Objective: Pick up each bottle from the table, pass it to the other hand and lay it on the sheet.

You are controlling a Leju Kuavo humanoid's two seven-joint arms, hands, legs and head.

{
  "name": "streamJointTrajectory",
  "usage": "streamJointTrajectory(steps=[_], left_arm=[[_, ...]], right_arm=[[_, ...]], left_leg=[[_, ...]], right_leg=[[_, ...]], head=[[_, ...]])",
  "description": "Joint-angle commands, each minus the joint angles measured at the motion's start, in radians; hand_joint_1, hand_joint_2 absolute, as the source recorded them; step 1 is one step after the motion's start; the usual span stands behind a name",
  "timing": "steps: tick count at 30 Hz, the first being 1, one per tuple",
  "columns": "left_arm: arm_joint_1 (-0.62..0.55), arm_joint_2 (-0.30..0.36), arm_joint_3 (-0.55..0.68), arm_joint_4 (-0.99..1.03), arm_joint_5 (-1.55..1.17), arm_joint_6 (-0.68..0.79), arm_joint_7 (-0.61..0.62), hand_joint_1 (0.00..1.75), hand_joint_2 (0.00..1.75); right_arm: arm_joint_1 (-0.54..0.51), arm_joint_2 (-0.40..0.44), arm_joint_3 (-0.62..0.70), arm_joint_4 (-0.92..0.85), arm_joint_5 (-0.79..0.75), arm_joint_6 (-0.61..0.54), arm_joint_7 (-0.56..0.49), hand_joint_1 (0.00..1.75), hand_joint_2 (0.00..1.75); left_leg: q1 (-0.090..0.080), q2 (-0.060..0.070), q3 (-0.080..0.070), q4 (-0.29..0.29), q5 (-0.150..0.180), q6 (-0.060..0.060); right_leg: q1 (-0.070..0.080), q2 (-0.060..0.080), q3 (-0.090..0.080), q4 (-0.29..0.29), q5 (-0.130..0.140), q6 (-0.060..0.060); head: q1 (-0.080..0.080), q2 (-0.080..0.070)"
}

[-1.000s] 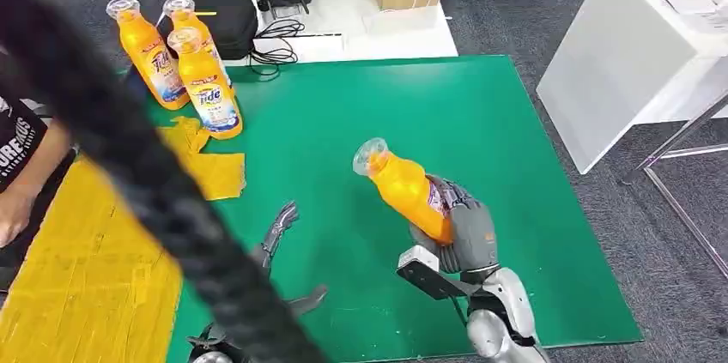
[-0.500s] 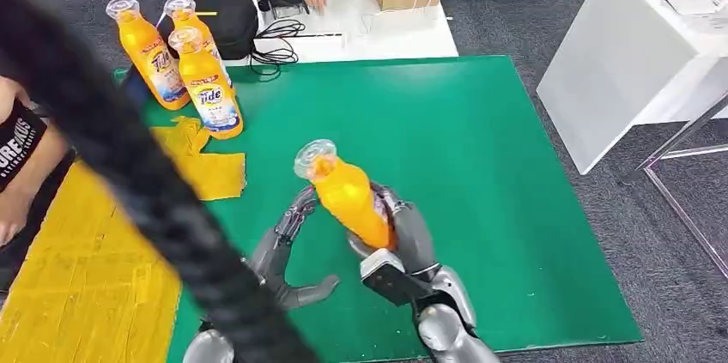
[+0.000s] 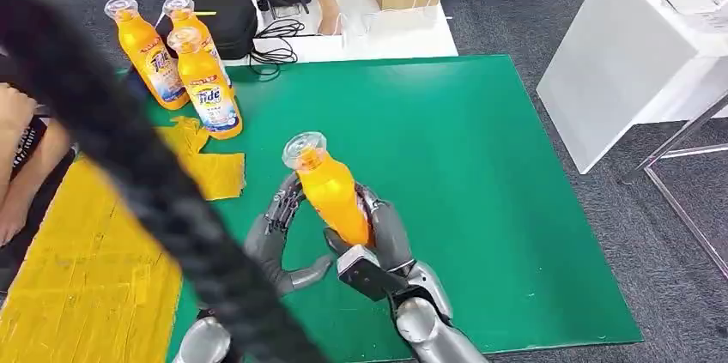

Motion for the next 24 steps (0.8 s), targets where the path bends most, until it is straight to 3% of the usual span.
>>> streamJointTrajectory(steps=[1, 17, 22, 23, 24], left_arm=[[-0.083, 0.009, -0.023, 0.106, 0.067, -0.017, 0.039, 0.0, 1.75], [-0.095, 0.001, -0.014, 0.134, 0.099, 0.001, 0.051, 0.0, 1.75], [-0.102, 0.0, -0.011, 0.165, 0.043, 0.087, 0.035, 0.0, 1.75], [-0.102, -0.002, -0.011, 0.164, 0.037, 0.097, 0.028, 0.49, 1.75], [-0.102, -0.005, -0.011, 0.162, 0.038, 0.098, 0.026, 1.75, 1.75]], right_arm=[[-0.022, 0.004, 0.141, 0.121, 0.051, -0.027, -0.019, 1.69, 1.75], [-0.027, -0.001, 0.171, 0.109, 0.045, -0.042, -0.018, 1.69, 1.75], [-0.025, -0.004, 0.213, 0.084, 0.044, -0.049, -0.01, 1.71, 1.75], [-0.027, -0.006, 0.218, 0.081, 0.043, -0.051, -0.006, 1.73, 1.75], [-0.027, -0.007, 0.219, 0.08, 0.04, -0.053, -0.003, 1.71, 1.75]], left_leg=[[0.001, 0.0, 0.002, -0.001, 0.0, 0.0], [0.003, 0.001, 0.006, 0.0, -0.003, -0.001], [0.001, 0.0, 0.003, 0.0, -0.001, 0.0], [0.0, 0.0, 0.002, 0.0, 0.0, 0.0], [0.001, 0.0, 0.003, 0.0, -0.001, 0.0]], right_leg=[[0.001, -0.001, 0.003, -0.001, 0.0, -0.001], [0.004, 0.0, 0.008, -0.003, -0.001, -0.002], [0.001, -0.001, 0.004, -0.001, -0.001, -0.001], [0.0, -0.001, 0.002, -0.001, 0.0, -0.001], [0.001, -0.001, 0.004, -0.001, -0.001, -0.001]], head=[[0.0, 0.0], [0.0, 0.0], [0.0, 0.0], [0.0, 0.0], [0.0, 0.0]])
